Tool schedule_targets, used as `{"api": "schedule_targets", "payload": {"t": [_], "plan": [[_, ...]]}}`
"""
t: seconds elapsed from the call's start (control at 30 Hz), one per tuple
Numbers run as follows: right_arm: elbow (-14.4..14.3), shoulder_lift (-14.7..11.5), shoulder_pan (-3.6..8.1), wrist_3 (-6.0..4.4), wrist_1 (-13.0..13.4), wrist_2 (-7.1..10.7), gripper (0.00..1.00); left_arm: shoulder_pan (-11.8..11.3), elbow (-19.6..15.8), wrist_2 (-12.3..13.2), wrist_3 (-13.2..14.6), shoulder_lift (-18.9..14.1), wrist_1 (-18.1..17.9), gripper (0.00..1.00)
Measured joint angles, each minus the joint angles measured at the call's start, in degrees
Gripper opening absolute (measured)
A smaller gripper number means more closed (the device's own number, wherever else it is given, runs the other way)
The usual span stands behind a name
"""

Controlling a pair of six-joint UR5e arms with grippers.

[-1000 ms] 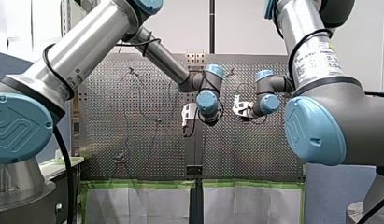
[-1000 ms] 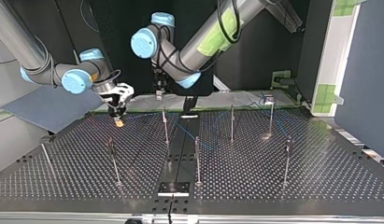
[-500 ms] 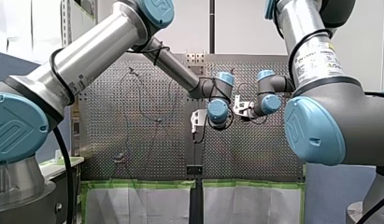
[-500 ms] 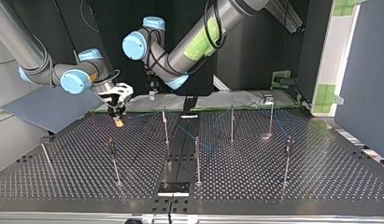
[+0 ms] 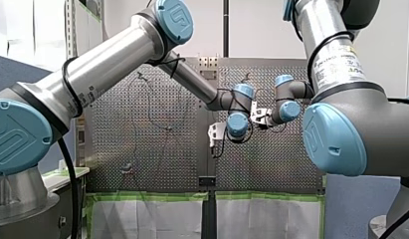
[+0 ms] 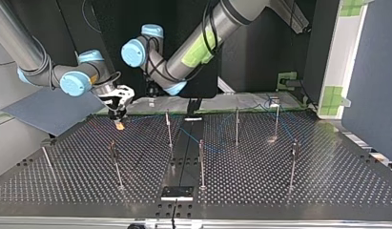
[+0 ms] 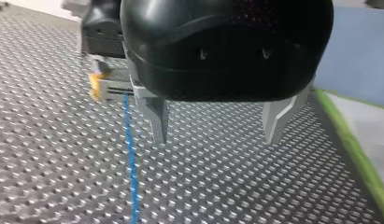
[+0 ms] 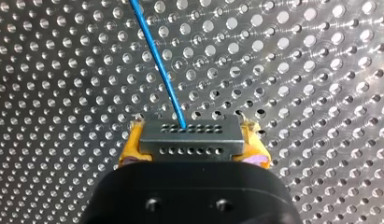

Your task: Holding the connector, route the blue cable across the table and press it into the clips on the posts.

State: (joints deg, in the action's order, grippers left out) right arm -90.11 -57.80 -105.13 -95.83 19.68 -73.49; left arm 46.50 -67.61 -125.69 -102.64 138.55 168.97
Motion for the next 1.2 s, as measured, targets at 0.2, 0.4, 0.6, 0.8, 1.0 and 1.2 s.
{"api": "schedule_targets", "payload": {"t": [0.2, 0.4, 0.6, 0.8, 1.0, 1.2], "plan": [[0.0, 0.01, 0.22, -0.06, 0.03, 0.0, 0.0, 0.19, 2.8, -1.35, -1.0, 0.11, -1.11, 1.0], [0.03, 0.01, 0.3, -0.07, 0.02, 0.0, 0.0, 0.25, 5.54, -2.28, -1.74, 0.77, -2.26, 1.0], [0.02, 0.0, 0.35, -0.07, -0.02, 0.09, 0.0, -0.03, 8.57, -2.36, -2.52, 3.48, -3.34, 1.0], [0.0, 0.0, 0.3, -0.06, -0.06, 0.78, 0.0, -0.3, 11.45, -3.07, -3.77, 6.43, -3.9, 1.0], [0.0, 0.0, 0.25, -0.05, -0.07, 1.05, 0.0, -0.08, 12.43, -5.47, -4.51, 7.54, -6.25, 1.0], [0.01, 0.0, 0.29, -0.07, -0.07, 1.07, 0.0, -0.48, 12.65, -6.21, -4.65, 8.13, -7.1, 1.0]]}}
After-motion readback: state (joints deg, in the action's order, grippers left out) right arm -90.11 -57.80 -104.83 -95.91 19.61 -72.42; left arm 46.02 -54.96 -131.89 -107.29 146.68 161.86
